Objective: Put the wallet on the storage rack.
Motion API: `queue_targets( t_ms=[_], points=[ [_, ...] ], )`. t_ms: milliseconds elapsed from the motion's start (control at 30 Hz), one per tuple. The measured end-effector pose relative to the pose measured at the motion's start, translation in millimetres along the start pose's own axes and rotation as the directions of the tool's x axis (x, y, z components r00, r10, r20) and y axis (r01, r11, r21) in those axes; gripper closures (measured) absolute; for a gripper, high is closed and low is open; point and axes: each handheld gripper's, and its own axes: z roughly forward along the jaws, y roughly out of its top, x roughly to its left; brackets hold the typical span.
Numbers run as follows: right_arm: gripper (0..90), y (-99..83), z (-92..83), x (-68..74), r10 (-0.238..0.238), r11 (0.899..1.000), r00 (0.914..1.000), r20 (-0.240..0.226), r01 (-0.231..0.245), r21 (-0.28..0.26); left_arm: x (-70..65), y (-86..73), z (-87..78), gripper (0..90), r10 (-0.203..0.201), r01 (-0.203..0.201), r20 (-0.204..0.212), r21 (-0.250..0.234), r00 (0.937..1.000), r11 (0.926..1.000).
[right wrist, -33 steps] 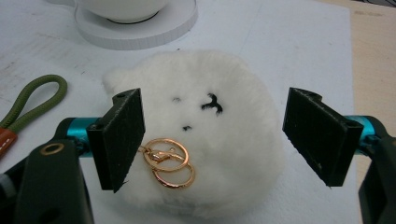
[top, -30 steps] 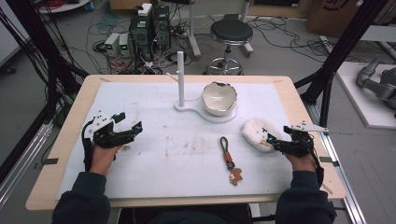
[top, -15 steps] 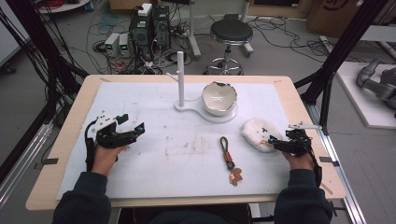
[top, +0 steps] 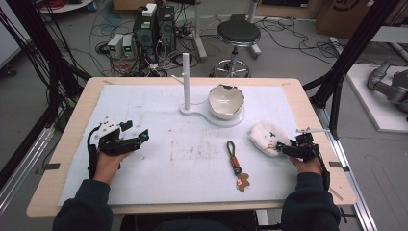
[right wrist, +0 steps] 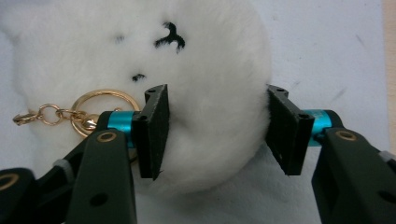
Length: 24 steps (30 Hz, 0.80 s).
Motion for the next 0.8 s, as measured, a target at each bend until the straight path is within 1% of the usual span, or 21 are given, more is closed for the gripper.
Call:
queue_targets(
  t_ms=[67, 100, 167, 200, 233, 267, 300, 367, 433, 467, 567, 633, 667, 700, 733, 767, 800],
  points=[
    [56.9, 1.0, -0.7, -0.1, 0.002, 1.0, 1.0, -0.006, -0.002, 0.004, -0.1, -0.3, 0.5, 23.3, 0.003, -0.003, 0.006, 0.005, 1.0, 1.0],
    [63.7, 2.2, -2.3, 0.5, -0.014, 1.0, 0.9999, 0.001, 0.014, 0.004, -0.5, -0.6, 0.7, 24.4, 0.001, -0.001, 0.009, 0.006, 1.0, 1.0],
    [77.3, 4.2, -5.8, 3.3, -0.032, 0.999, 0.9993, 0.018, 0.032, -0.001, -0.6, -0.6, 0.9, 25.8, 0.005, -0.005, 0.013, 0.011, 0.9999, 0.9999],
    [79.5, 5.1, -7.5, 4.0, -0.05, 0.999, 0.9987, 0.013, 0.05, -0.008, -0.7, -0.6, 0.9, 26.6, 0.004, -0.004, 0.012, 0.012, 0.9999, 0.9999],
    [80.4, 5.7, -9.3, 5.4, -0.056, 0.998, 0.9984, 0.01, 0.056, -0.018, -0.8, -0.6, 1.0, 27.5, 0.0, 0.0, 0.011, 0.013, 0.9999, 0.9999],
    [80.8, 6.4, -11.4, 5.5, -0.067, 0.997, 0.9978, 0.006, 0.067, -0.04, -0.5, -0.6, 0.9, 28.1, -0.001, 0.001, 0.007, 0.017, 1.0, 0.9999],
    [81.2, 6.9, -14.4, 6.3, -0.066, 0.995, 0.9978, -0.006, 0.065, -0.07, 0.0, -0.8, 1.2, 28.2, -0.003, 0.003, 0.005, 0.021, 1.0, 0.9998],
    [81.6, 8.5, -21.9, 8.0, -0.078, 0.988, 0.9958, -0.048, 0.07, -0.136, 0.4, -0.9, 1.8, 28.4, -0.011, 0.011, 0.01, 0.02, 0.9999, 0.9997],
    [81.7, 10.6, -29.2, 12.6, -0.102, 0.977, 0.9914, -0.082, 0.084, -0.195, -0.2, -0.7, 2.1, 29.3, -0.017, 0.016, 0.019, 0.018, 0.9997, 0.9997],
    [81.9, 11.7, -31.6, 15.1, -0.114, 0.972, 0.9894, -0.09, 0.092, -0.216, -1.5, -0.3, 2.7, 29.8, -0.018, 0.017, 0.027, 0.016, 0.9995, 0.9997],
    [81.9, 18.2, -39.0, 27.2, -0.161, 0.949, 0.9782, -0.131, 0.117, -0.292, -6.8, 1.2, 4.4, 33.0, -0.013, 0.012, 0.058, 0.018, 0.9982, 0.9998],
    [81.9, 22.8, -41.6, 36.1, -0.185, 0.939, 0.9714, -0.149, 0.13, -0.318, -11.0, 2.6, 5.7, 34.0, -0.005, 0.004, 0.071, 0.016, 0.9975, 0.9999],
    [81.9, 24.3, -42.3, 39.6, -0.196, 0.935, 0.9686, -0.154, 0.137, -0.326, -14.0, 3.8, 6.2, 34.2, -0.003, 0.002, 0.087, 0.013, 0.9962, 0.9999],
    [81.9, 26.7, -43.1, 46.0, -0.215, 0.931, 0.9623, -0.167, 0.149, -0.334, -16.6, 4.9, 6.8, 34.9, -0.003, 0.001, 0.103, 0.011, 0.9946, 0.9999],
    [81.9, 28.5, -43.1, 51.1, -0.233, 0.926, 0.9559, -0.179, 0.161, -0.341, -16.6, 4.9, 6.8, 35.5, -0.003, 0.001, 0.103, 0.011, 0.9946, 0.9999],
    [81.9, 30.1, -43.3, 56.3, -0.254, 0.92, 0.9486, -0.188, 0.178, -0.349, -23.0, 6.7, 8.4, 35.5, 0.003, -0.003, 0.13, 0.005, 0.9915, 1.0],
    [81.9, 31.6, -43.3, 61.6, -0.275, 0.914, 0.9408, -0.198, 0.192, -0.358, -25.1, 7.3, 9.1, 35.6, 0.01, -0.011, 0.141, 0.005, 0.99, 0.9999]
  ],
)
